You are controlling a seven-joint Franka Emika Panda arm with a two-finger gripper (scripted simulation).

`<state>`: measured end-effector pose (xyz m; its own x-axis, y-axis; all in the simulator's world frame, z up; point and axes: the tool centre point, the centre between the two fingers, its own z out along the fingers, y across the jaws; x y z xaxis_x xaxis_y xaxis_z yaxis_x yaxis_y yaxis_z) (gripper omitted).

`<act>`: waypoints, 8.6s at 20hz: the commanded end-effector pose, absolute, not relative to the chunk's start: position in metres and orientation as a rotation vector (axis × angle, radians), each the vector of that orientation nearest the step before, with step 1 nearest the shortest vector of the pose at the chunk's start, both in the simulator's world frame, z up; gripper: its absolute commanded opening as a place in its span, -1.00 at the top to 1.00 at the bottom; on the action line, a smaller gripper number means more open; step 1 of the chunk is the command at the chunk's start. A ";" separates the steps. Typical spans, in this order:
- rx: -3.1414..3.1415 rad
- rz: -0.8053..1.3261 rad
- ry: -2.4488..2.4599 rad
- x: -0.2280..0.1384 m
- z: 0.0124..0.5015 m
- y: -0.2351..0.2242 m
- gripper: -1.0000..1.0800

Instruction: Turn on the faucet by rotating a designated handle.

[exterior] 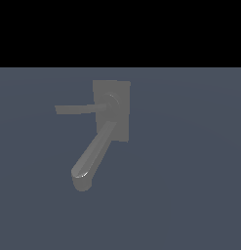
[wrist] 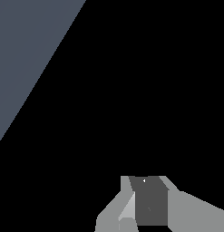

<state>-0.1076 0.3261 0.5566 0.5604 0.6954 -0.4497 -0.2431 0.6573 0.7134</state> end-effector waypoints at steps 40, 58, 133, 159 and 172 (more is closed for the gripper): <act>0.164 -0.139 1.553 -0.012 0.126 0.199 1.00; 0.197 -0.166 1.561 -0.008 0.146 0.178 1.00; 0.197 -0.168 1.571 -0.037 0.294 0.064 1.00; 0.195 -0.165 1.568 -0.054 0.283 -0.011 1.00; 0.194 -0.166 1.580 -0.064 0.257 -0.034 1.00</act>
